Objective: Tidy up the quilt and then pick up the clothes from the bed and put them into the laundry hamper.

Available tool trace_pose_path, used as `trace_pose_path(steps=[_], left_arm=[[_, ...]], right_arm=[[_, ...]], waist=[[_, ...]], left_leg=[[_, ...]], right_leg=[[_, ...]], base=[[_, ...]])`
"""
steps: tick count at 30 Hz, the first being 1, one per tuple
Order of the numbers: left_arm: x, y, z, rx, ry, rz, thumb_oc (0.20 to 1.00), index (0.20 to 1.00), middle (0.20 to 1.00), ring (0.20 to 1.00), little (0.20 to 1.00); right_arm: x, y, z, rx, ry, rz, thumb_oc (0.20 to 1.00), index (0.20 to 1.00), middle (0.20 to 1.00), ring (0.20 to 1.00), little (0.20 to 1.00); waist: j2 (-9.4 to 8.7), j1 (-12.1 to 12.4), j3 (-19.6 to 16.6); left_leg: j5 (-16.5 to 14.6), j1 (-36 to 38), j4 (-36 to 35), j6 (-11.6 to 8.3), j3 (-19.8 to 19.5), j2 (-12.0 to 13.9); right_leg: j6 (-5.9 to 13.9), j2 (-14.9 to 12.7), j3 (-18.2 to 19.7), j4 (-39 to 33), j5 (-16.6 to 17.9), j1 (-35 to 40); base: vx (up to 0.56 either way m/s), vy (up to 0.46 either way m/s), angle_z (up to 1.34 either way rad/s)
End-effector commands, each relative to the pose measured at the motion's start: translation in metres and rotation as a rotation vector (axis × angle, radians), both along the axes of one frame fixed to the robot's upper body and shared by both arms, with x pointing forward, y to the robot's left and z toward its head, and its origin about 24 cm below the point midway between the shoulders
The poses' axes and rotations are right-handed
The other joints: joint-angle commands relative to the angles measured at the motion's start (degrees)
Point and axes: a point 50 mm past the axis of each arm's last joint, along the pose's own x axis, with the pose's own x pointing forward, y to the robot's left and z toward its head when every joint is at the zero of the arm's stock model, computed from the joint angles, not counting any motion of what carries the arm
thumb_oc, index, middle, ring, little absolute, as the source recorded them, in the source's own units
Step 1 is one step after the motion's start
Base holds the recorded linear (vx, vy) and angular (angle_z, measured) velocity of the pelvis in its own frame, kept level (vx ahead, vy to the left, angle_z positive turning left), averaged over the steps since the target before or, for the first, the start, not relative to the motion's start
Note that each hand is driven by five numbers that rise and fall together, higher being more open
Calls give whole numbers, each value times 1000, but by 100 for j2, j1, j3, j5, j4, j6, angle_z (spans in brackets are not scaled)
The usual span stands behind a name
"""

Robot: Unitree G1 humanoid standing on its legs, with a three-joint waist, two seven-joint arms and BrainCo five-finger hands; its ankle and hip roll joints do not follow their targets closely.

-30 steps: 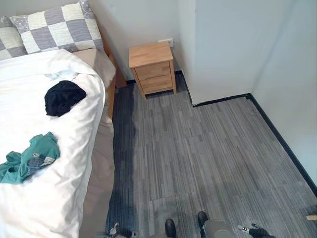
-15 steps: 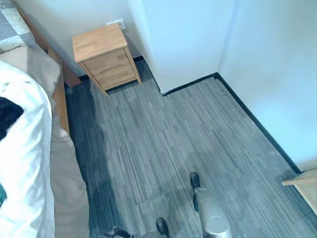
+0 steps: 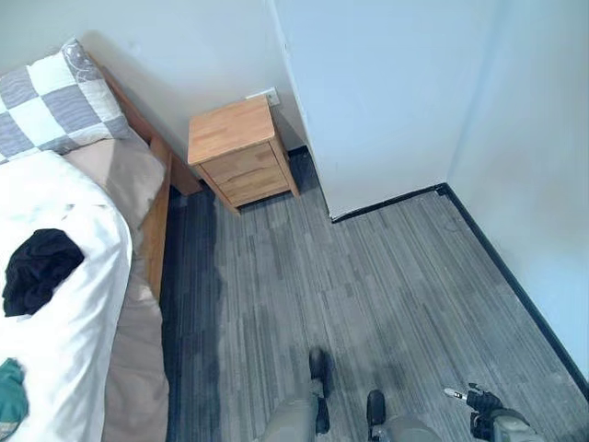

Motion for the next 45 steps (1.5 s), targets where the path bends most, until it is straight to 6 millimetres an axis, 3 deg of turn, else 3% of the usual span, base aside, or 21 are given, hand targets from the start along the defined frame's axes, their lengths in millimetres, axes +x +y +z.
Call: trace_pose_path(steps=[1, 4, 5, 7, 10, 11, 12, 15, 16, 17, 19, 20, 25, 29, 34, 38, 39, 40, 42, 44, 45], left_arm=[[21, 14, 5, 32, -91, -31, 1000, 1000, 1000, 1000, 1000], [23, 16, 6, 34, -114, -9, 1000, 1000, 1000, 1000, 1000], [31, 16, 7, 52, -122, -94, 1000, 1000, 1000, 1000, 1000], [37, 19, 10, 90, -130, -168, 1000, 1000, 1000, 1000, 1000], [50, 26, 14, 121, -160, -275, 1000, 1000, 1000, 1000, 1000], [54, 27, 15, 112, -142, -263, 1000, 1000, 1000, 1000, 1000], [54, 27, 15, 113, -137, -260, 1000, 1000, 1000, 1000, 1000], [53, 30, 15, 105, -104, -271, 1000, 1000, 1000, 1000, 1000], [53, 29, 14, 87, -89, -277, 1000, 1000, 1000, 1000, 1000], [53, 29, 15, 90, -86, -278, 1000, 1000, 1000, 1000, 1000], [55, 29, 15, 106, -80, -275, 1000, 1000, 1000, 1000, 1000], [55, 29, 15, 118, -74, -266, 1000, 1000, 1000, 1000, 1000], [53, 26, 14, 144, -48, -316, 1000, 1000, 1000, 1000, 1000], [45, 24, 12, 138, -25, -384, 1000, 1000, 1000, 1000, 1000], [44, 23, 12, 148, -2, -423, 1000, 1000, 1000, 1000, 1000], [45, 18, 11, 140, -51, -205, 1000, 1000, 1000, 1000, 1000], [47, 17, 12, 153, -79, -148, 1000, 1000, 1000, 1000, 1000], [49, 18, 12, 157, -91, -144, 1000, 1000, 1000, 1000, 1000], [46, 16, 11, 122, -92, -108, 1000, 1000, 1000, 1000, 1000], [36, 14, 8, 73, -66, -112, 1000, 1000, 1000, 1000, 1000], [29, 13, 7, 57, -56, -103, 1000, 1000, 1000, 1000, 1000]], right_arm=[[-24, -10, -1, -19, 27, 0, 1000, 1000, 1000, 1000, 1000], [-28, -9, -3, -44, 71, 16, 1000, 1000, 1000, 1000, 1000], [-41, -7, -8, -44, 132, -21, 1000, 1000, 1000, 1000, 1000], [-49, -3, -11, -25, 157, -35, 1000, 1000, 1000, 1000, 1000], [-61, 6, -16, -10, 166, -37, 1000, 1000, 1000, 1000, 1000], [-62, 11, -17, -1, 152, -26, 1000, 1000, 1000, 1000, 1000], [-61, 11, -17, 0, 147, -20, 1000, 1000, 1000, 1000, 1000], [-47, 22, -16, 18, 85, 31, 1000, 1000, 1000, 1000, 1000], [-35, 27, -15, 36, 53, 57, 1000, 1000, 1000, 1000, 1000], [-32, 28, -14, 37, 45, 70, 1000, 1000, 1000, 1000, 1000], [-24, 33, -13, 39, 30, 114, 1000, 1000, 1000, 1000, 1000], [-20, 38, -14, 42, 18, 140, 1000, 1000, 1000, 1000, 1000], [-19, 45, -16, 58, 29, 94, 1000, 1000, 1000, 1000, 1000], [-18, 41, -16, 53, 39, 57, 1000, 1000, 1000, 1000, 1000], [-20, 40, -16, 61, 44, 28, 1000, 1000, 1000, 1000, 1000], [-26, 35, -17, 51, 96, 76, 1000, 1000, 1000, 1000, 1000], [-29, 34, -18, 36, 119, 104, 1000, 1000, 1000, 1000, 1000], [-31, 33, -18, 27, 128, 115, 1000, 1000, 1000, 1000, 1000], [-31, 29, -17, 11, 125, 94, 1000, 1000, 1000, 1000, 1000], [-27, 21, -14, 6, 90, 48, 1000, 1000, 1000, 1000, 1000], [-23, 17, -11, 3, 68, 39, 1000, 1000, 1000, 1000, 1000]], waist=[[-128, 4, 141], [-125, 0, 101], [-138, 51, 17], [-181, 146, -55], [-242, 125, -101], [-191, 85, -103], [-189, 89, -104], [-181, 41, -13], [-145, -119, 36], [-175, -185, 65], [-264, -313, 70], [-345, -430, 47], [-444, -436, -109], [-484, -373, -181], [-502, -375, -167], [-552, -383, -44], [-584, -373, -28], [-588, -338, -5], [-533, -204, 103], [-399, -136, 165], [-309, -93, 172]], left_leg=[[-107, -36, 106, 119, 106, 86], [-141, -51, 161, 114, 482, 272], [-190, -146, 566, 127, 830, 346], [-175, -245, 870, 195, 765, 245], [-321, 44, 991, 522, 846, -81], [-495, 315, 959, 727, 808, -250], [-516, 337, 959, 743, 799, -263], [-675, 621, 949, 786, 816, -285], [-759, 981, 805, 739, 752, -262], [-822, 1137, 764, 739, 704, -306], [-1007, 1360, 683, 789, 551, -417], [-1157, 1512, 608, 844, 353, -529], [-1249, 1659, 510, 848, -48, -664], [-1307, 1756, 527, 794, -56, -640], [-1289, 1727, 568, 759, -36, -540], [-1640, 1341, 1460, 708, 218, -444], [-1801, 1104, 2090, 690, 246, -495], [-1779, 943, 2392, 668, 251, -509], [-1370, 166, 3362, 541, 149, -505], [-1058, -11, 2942, 416, 336, -291], [-915, -25, 2313, 389, 457, -228]], right_leg=[[817, -971, 158, 706, -401, 64], [952, -1116, 71, 876, -668, 223], [1036, -1291, -243, 1246, -985, 497], [1078, -1419, -347, 1640, -1007, 607], [1109, -1828, -480, 3159, -304, 187], [1045, -2051, -443, 4061, 236, -383], [1034, -2077, -450, 4091, 248, -439], [903, -2025, -617, 3660, -9, -786], [852, -1529, -618, 2782, -148, -1112], [872, -1419, -586, 2412, -141, -1178], [958, -1205, -325, 1610, 119, -1402], [1071, -1055, 89, 1208, 403, -1590], [1105, -841, 498, 681, 582, -1363], [1094, -793, 407, 500, 673, -1252], [1042, -752, 331, 812, 407, -1239], [870, -819, 175, 975, 166, -1231], [798, -870, 132, 972, 118, -1186], [745, -884, 107, 969, 90, -1144], [553, -843, 65, 980, 31, -1014], [549, -832, -107, 1029, -125, -906], [575, -828, -198, 1038, -203, -853]], base=[[276, 211, -63], [344, 304, -55], [428, 301, -30], [416, 284, 5], [363, 346, 29], [412, 401, 37], [368, 302, 47], [286, 37, 37], [339, -89, 31], [305, -141, 46], [202, -151, 76], [211, -142, 102], [151, -86, 136], [80, -72, 28], [51, -99, 0], [33, -156, -3], [110, -142, 12], [122, -166, 39], [152, -64, 64], [213, 105, 63], [301, 182, 29]])
